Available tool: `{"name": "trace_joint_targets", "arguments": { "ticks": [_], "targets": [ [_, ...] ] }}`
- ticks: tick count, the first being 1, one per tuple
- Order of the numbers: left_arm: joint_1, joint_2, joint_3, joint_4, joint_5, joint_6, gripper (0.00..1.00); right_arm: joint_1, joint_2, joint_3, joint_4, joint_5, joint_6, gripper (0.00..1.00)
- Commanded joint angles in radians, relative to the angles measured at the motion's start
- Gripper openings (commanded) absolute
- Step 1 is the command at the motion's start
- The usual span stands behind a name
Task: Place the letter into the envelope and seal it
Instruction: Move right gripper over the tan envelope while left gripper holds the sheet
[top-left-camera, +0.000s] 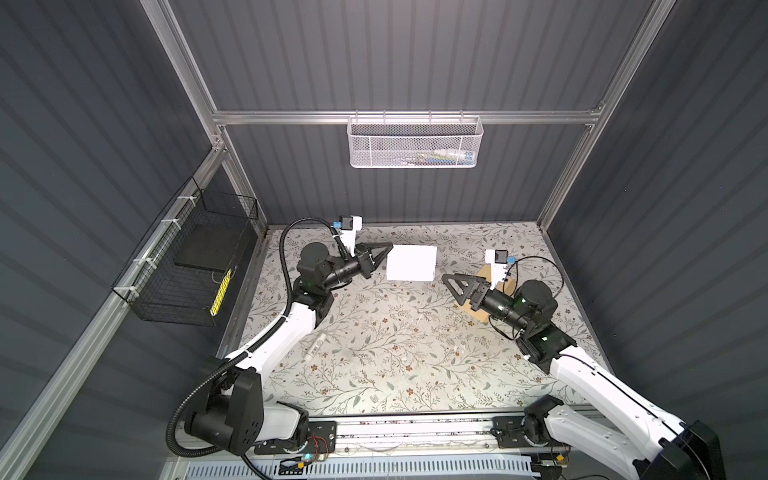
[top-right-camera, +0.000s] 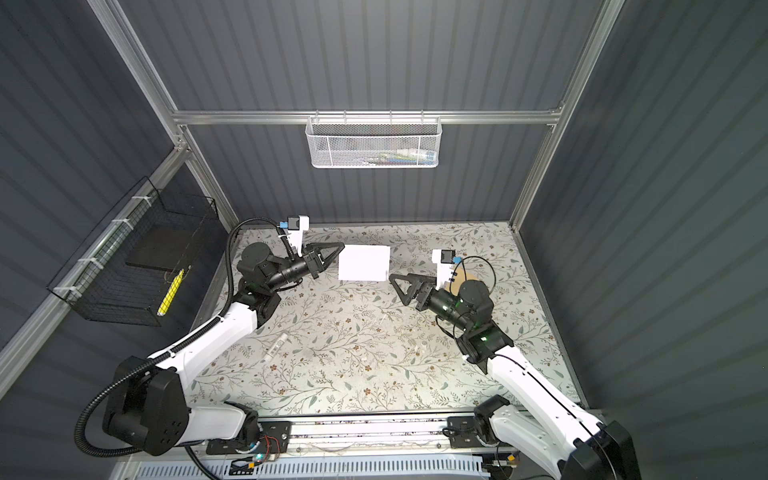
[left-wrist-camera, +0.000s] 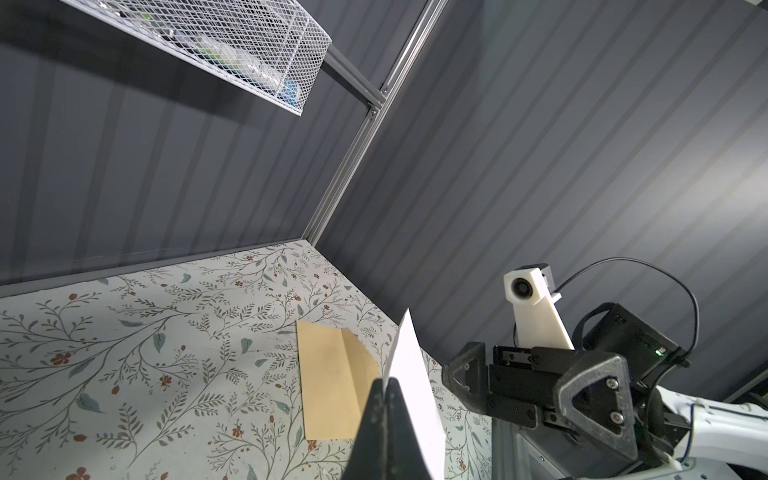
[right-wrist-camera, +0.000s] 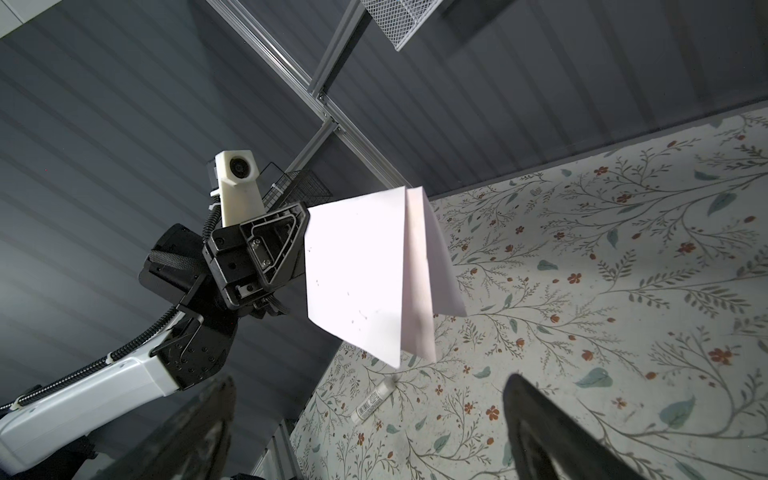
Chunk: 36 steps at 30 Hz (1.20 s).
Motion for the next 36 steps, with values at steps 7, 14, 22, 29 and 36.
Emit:
{"name": "trace_joint_targets", "arguments": {
  "ticks": [7, 14, 22, 29, 36],
  "targets": [
    [-0.038, 0.054, -0.048, 0.302, -0.090, -0.258, 0.00, 0.033, 0.157, -0.110, 0.526, 0.018, 0.234, 0.99],
    [-0.044, -0.029, -0.073, 0.117, -0.169, -0.132, 0.00, -0.001, 0.081, 0.044, -0.121, 0.247, 0.035, 0.99],
    [-0.044, -0.106, -0.078, -0.028, -0.178, -0.005, 0.00, -0.229, 0.095, 0.140, -0.579, 0.278, -0.078, 0.99],
    [-0.044, -0.144, -0.079, -0.083, -0.150, 0.038, 0.00, -0.440, 0.206, 0.145, -0.752, 0.289, -0.158, 0.99],
    [-0.043, -0.157, -0.081, -0.101, -0.143, 0.057, 0.00, -0.545, 0.307, 0.127, -0.747, 0.239, -0.205, 0.96]
  ]
}}
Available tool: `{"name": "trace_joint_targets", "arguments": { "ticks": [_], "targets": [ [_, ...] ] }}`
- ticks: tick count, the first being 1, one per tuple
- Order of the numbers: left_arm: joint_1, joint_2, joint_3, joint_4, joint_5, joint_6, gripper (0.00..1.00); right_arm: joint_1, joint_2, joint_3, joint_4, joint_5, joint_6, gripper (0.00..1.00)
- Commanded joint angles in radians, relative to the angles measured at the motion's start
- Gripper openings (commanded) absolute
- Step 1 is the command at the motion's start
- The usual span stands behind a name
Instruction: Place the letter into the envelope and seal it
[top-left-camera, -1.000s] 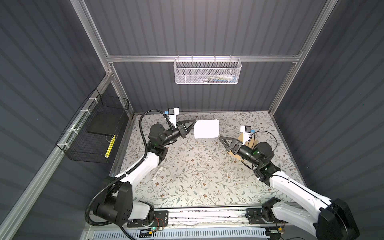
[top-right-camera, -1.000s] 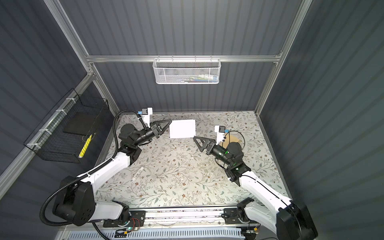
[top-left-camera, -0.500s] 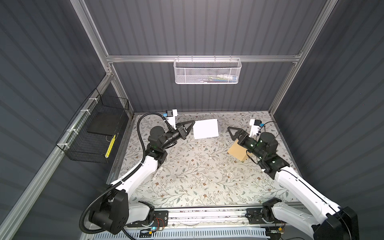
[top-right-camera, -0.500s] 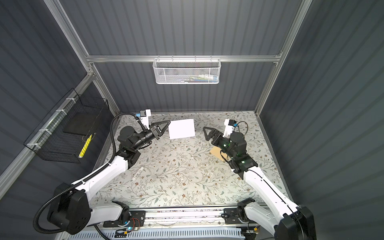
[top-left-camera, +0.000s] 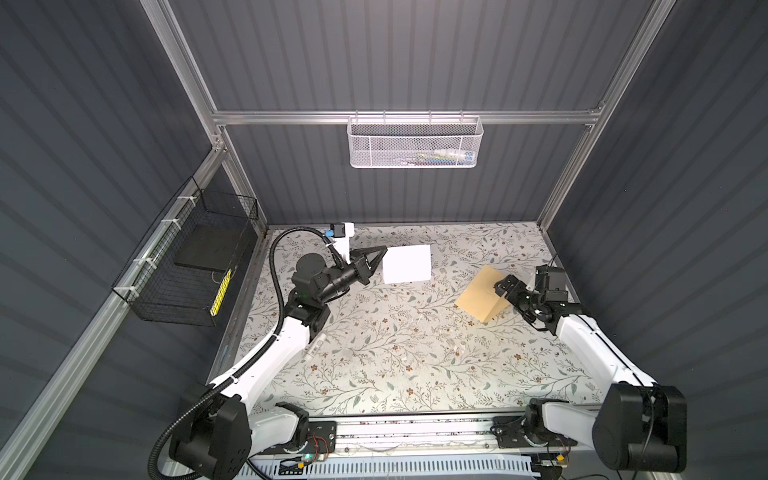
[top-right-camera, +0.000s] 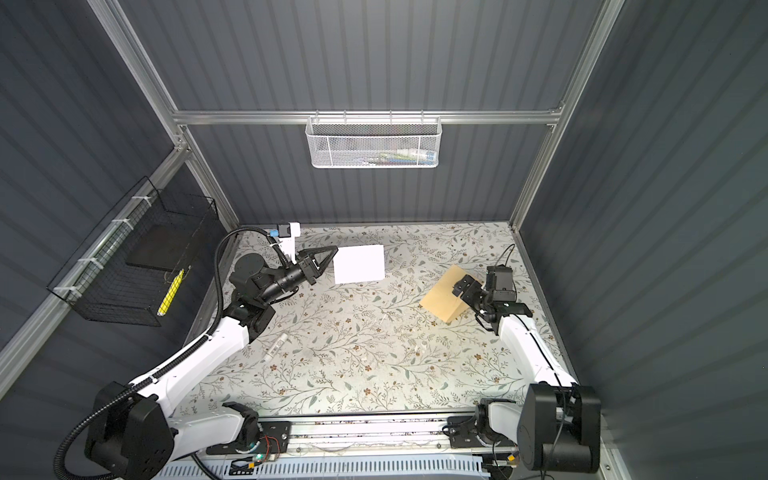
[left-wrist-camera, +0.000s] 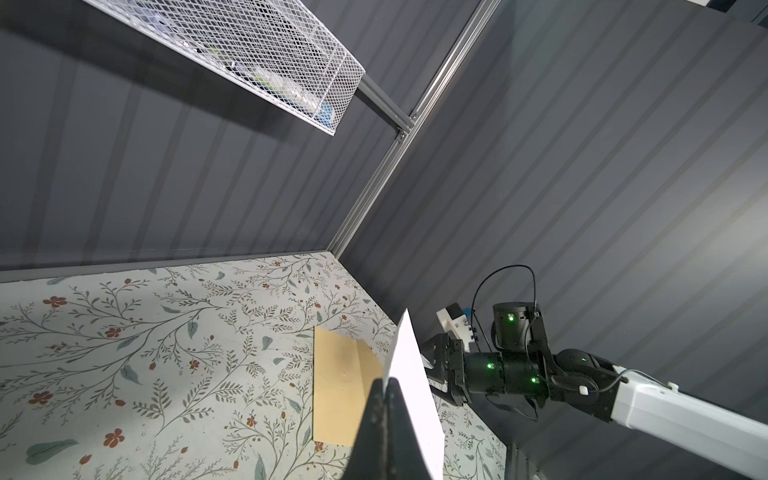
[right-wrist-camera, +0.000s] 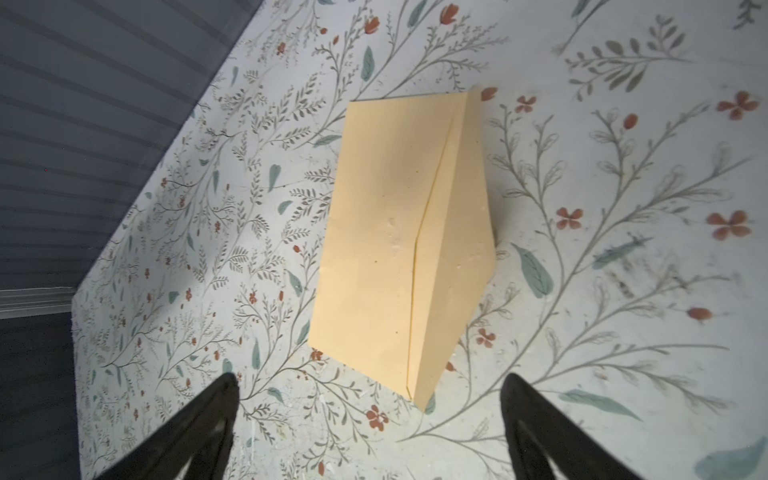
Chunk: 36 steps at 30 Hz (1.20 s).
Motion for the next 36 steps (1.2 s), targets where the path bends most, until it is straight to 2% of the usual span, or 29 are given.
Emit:
{"name": "trace_joint_targets", "arguments": {
  "ticks": [1, 12, 16, 19, 22, 24, 29, 32, 36],
  "targets": [
    [-0.003, -0.015, -0.006, -0.011, 0.019, 0.033, 0.00, -0.033, 0.059, -0.009, -0.025, -0.028, -0.048, 0.95],
    [-0.003, -0.008, -0.007, -0.010, 0.027, 0.032, 0.00, -0.093, 0.249, 0.032, 0.058, -0.061, -0.043, 0.84],
    [-0.003, -0.014, -0.026, -0.008, 0.022, 0.041, 0.00, -0.106, 0.317, 0.052, 0.114, -0.074, -0.039, 0.74],
    [-0.002, -0.002, -0.034, 0.007, 0.025, 0.036, 0.00, -0.110, 0.377, 0.089, 0.114, -0.074, -0.038, 0.69],
    [0.000, 0.031, -0.027, 0.033, 0.045, 0.015, 0.00, -0.110, 0.414, 0.106, 0.128, -0.075, -0.024, 0.56],
    [0.000, 0.056, -0.021, 0.063, 0.060, -0.008, 0.00, -0.110, 0.430, 0.104, 0.151, -0.081, -0.016, 0.43],
    [0.000, 0.098, -0.039, 0.169, 0.082, -0.082, 0.00, -0.110, 0.440, 0.094, 0.189, -0.129, -0.012, 0.17],
    [0.000, 0.111, -0.040, 0.178, 0.082, -0.090, 0.00, -0.107, 0.423, 0.085, 0.194, -0.187, -0.024, 0.09],
    [0.000, 0.116, -0.035, 0.185, 0.074, -0.093, 0.00, -0.097, 0.384, 0.050, 0.181, -0.208, -0.052, 0.00]
  ]
}}
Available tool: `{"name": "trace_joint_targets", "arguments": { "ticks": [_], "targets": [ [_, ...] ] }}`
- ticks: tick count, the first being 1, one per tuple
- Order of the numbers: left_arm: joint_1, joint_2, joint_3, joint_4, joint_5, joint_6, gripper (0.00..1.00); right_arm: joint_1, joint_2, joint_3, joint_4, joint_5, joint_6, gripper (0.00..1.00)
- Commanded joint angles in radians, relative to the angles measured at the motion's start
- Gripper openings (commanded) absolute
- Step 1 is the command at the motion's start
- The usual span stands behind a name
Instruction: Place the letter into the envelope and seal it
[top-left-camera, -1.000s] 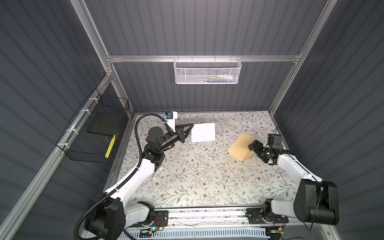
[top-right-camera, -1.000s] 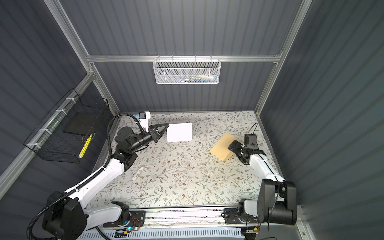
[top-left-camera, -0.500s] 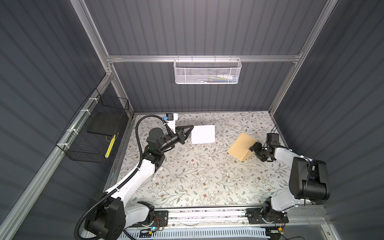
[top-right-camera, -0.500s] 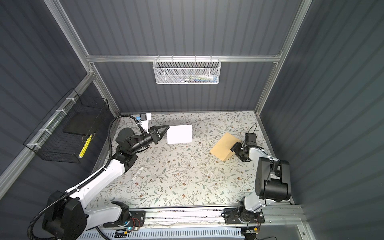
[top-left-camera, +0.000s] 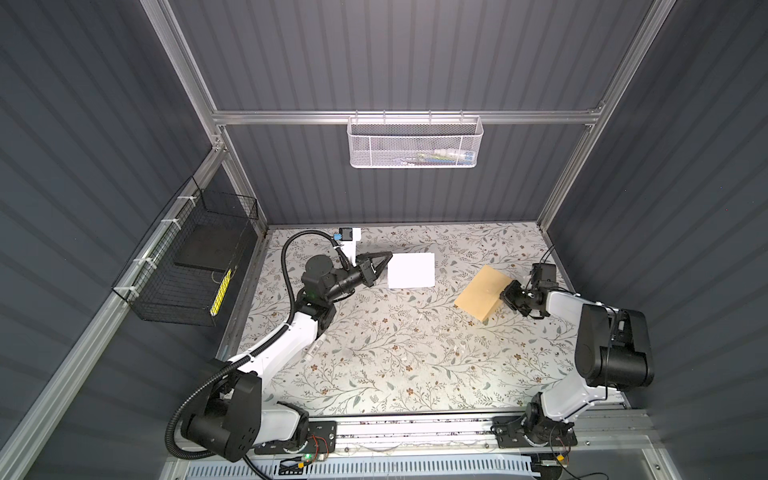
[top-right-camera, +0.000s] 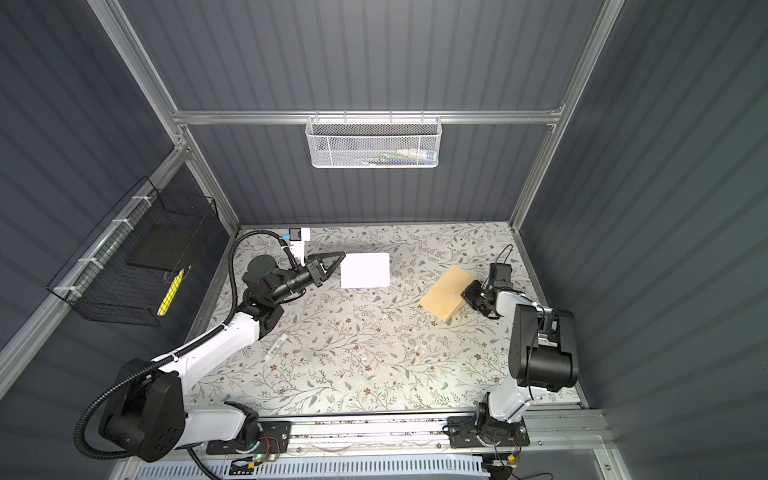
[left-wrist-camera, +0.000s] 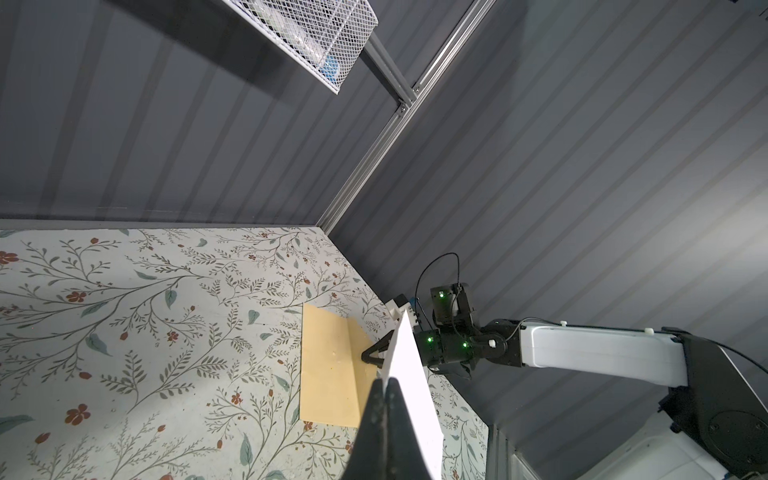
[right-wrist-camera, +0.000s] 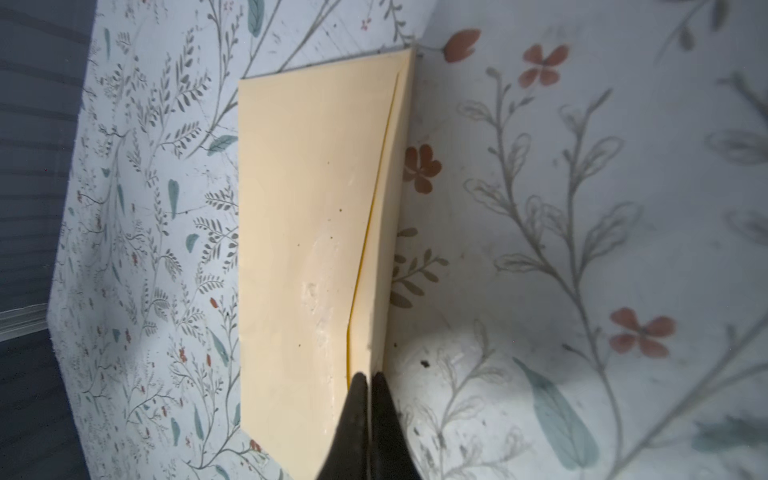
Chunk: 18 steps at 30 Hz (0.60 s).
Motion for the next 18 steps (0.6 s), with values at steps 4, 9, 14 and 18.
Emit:
{"name": "trace_joint_targets", "arguments": {
  "ticks": [4, 9, 14, 18],
  "targets": [
    [0.000, 0.001, 0.001, 0.060, 0.014, -0.018, 0.00, 0.040, -0.074, -0.079, -0.008, -0.068, -0.061, 0.00],
    [0.000, -0.005, -0.007, 0.068, 0.011, -0.029, 0.00, 0.121, -0.121, -0.151, 0.016, -0.104, -0.067, 0.00],
    [-0.002, -0.002, -0.032, 0.126, -0.014, -0.065, 0.00, 0.246, -0.192, -0.205, 0.020, -0.090, -0.021, 0.00],
    [-0.004, 0.015, -0.059, 0.211, -0.039, -0.114, 0.00, 0.338, -0.258, -0.245, 0.040, -0.063, 0.042, 0.00]
  ]
}}
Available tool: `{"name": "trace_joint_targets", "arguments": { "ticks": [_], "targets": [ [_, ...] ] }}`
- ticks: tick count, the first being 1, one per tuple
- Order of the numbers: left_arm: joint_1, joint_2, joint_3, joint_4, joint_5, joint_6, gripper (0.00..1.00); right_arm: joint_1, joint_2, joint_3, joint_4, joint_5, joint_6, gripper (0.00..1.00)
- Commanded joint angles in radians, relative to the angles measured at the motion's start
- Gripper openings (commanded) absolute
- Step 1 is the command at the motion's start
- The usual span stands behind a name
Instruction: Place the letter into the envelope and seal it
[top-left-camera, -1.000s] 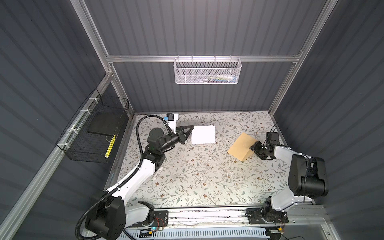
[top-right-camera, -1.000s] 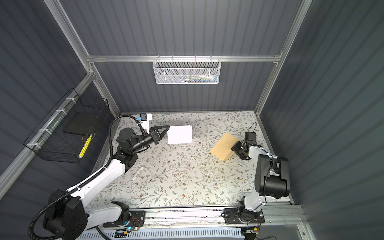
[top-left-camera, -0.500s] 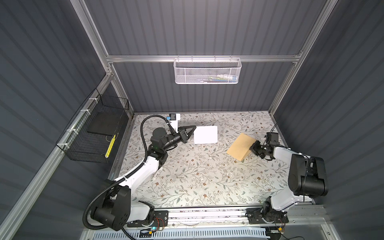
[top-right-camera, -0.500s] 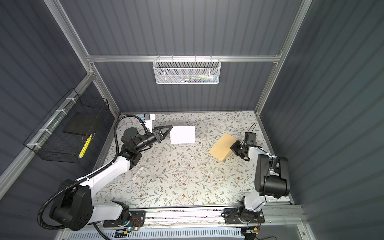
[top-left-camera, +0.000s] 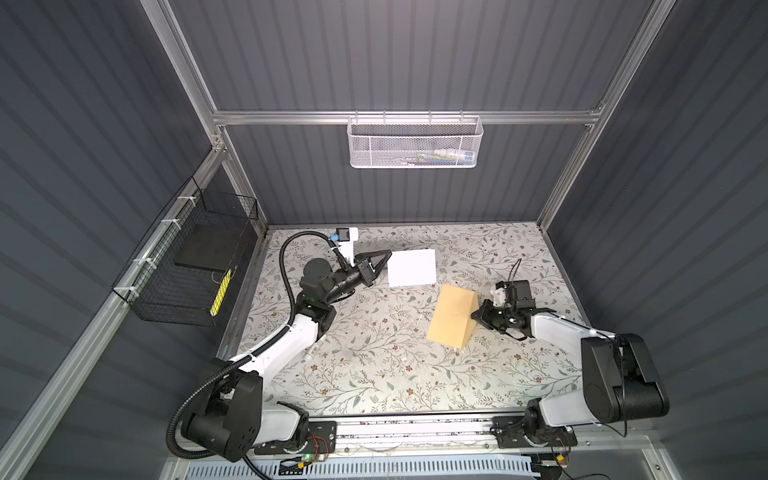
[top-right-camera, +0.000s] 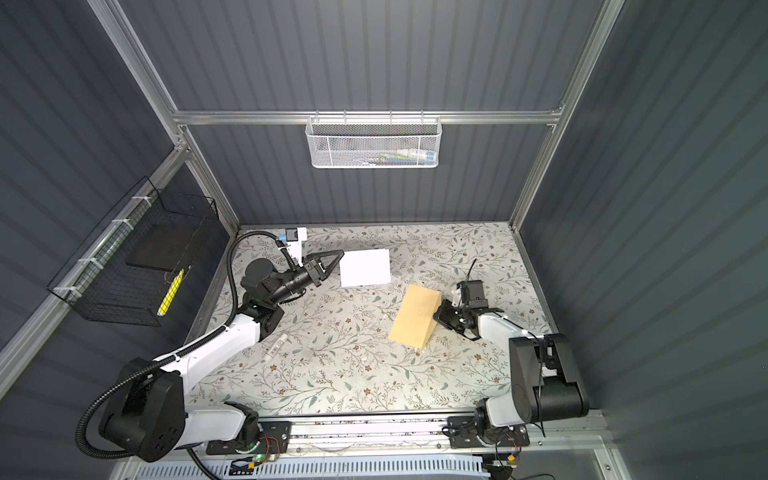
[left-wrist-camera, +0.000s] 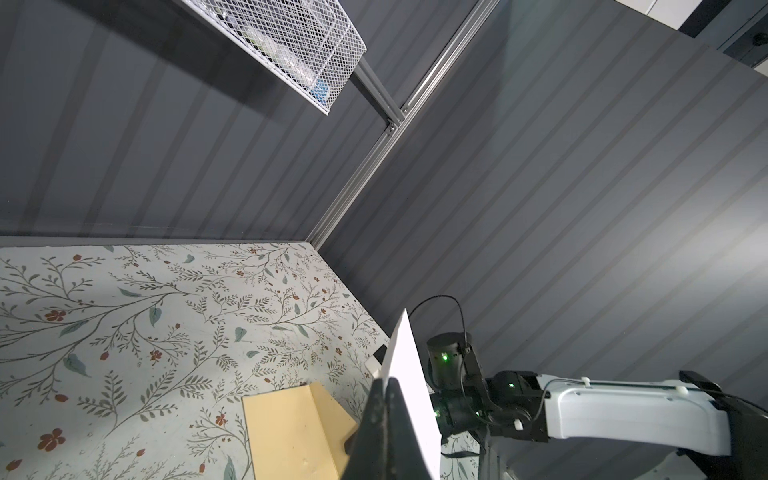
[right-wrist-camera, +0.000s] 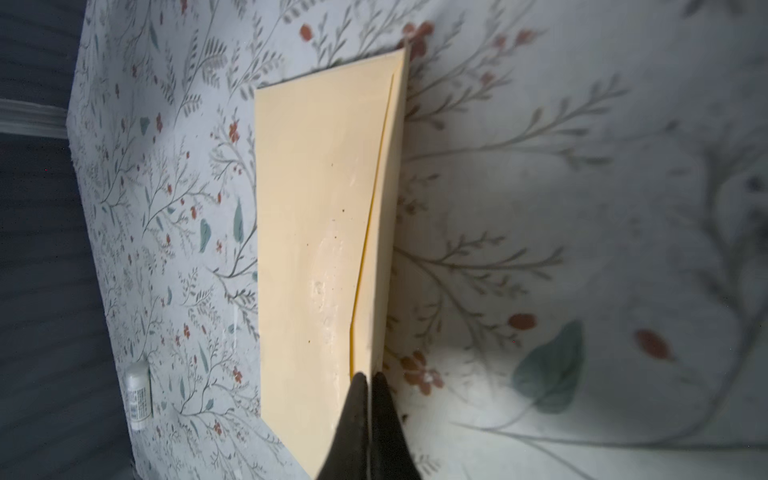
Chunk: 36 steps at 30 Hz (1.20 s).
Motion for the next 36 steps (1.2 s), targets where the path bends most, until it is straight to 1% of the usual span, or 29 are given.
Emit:
{"name": "trace_joint_targets", "arguments": {
  "ticks": [1, 4, 7, 12, 17, 21, 23, 24, 25, 27, 28, 29, 30, 31, 32, 33, 36],
  "targets": [
    [-0.003, 0.020, -0.027, 0.115, -0.023, -0.057, 0.00, 0.069, -0.055, -0.024, 0.014, 0.025, 0.060, 0.00],
    [-0.006, 0.037, -0.033, 0.144, -0.039, -0.077, 0.00, 0.131, -0.078, -0.020, 0.005, 0.041, 0.073, 0.00],
    [-0.010, 0.045, -0.041, 0.162, -0.056, -0.083, 0.00, 0.173, -0.063, 0.013, -0.045, 0.047, 0.055, 0.00],
    [-0.017, 0.055, -0.046, 0.167, -0.073, -0.081, 0.00, 0.243, -0.028, 0.050, -0.072, 0.034, 0.027, 0.00],
    [-0.025, 0.046, -0.060, 0.150, -0.093, -0.065, 0.00, 0.293, 0.003, 0.089, -0.096, 0.005, 0.003, 0.00],
    [-0.042, 0.058, -0.069, 0.153, -0.106, -0.063, 0.00, 0.311, 0.022, 0.114, -0.119, 0.007, -0.003, 0.00],
    [-0.055, 0.071, -0.070, 0.163, -0.112, -0.063, 0.00, 0.312, 0.026, 0.116, -0.114, 0.007, 0.004, 0.10],
    [-0.065, 0.078, -0.073, 0.169, -0.120, -0.067, 0.00, 0.311, 0.027, 0.116, -0.110, 0.011, 0.009, 0.19],
    [-0.073, 0.083, -0.073, 0.175, -0.126, -0.069, 0.00, 0.311, 0.024, 0.119, -0.112, 0.023, 0.013, 0.32],
    [-0.086, 0.093, -0.076, 0.177, -0.151, -0.076, 0.00, 0.309, 0.007, 0.126, -0.120, 0.055, 0.015, 0.43],
    [-0.091, 0.097, -0.080, 0.177, -0.171, -0.083, 0.00, 0.308, -0.006, 0.132, -0.134, 0.073, 0.014, 0.52],
    [-0.097, 0.102, -0.082, 0.179, -0.191, -0.092, 0.00, 0.304, -0.021, 0.136, -0.147, 0.129, 0.014, 0.56],
    [-0.101, 0.105, -0.086, 0.184, -0.211, -0.100, 0.00, 0.297, -0.039, 0.138, -0.151, 0.147, 0.010, 0.59],
    [-0.105, 0.111, -0.089, 0.193, -0.222, -0.107, 0.00, 0.292, -0.058, 0.140, -0.160, 0.168, 0.011, 0.61],
    [-0.110, 0.117, -0.094, 0.201, -0.272, -0.117, 0.00, 0.281, -0.092, 0.137, -0.177, 0.215, 0.023, 0.62],
    [-0.112, 0.120, -0.100, 0.210, -0.298, -0.125, 0.00, 0.270, -0.119, 0.129, -0.178, 0.241, 0.033, 0.63],
    [-0.127, 0.124, -0.120, 0.207, -0.404, -0.160, 0.00, 0.231, -0.264, 0.056, -0.105, 0.283, 0.106, 0.70]
  ]
}}
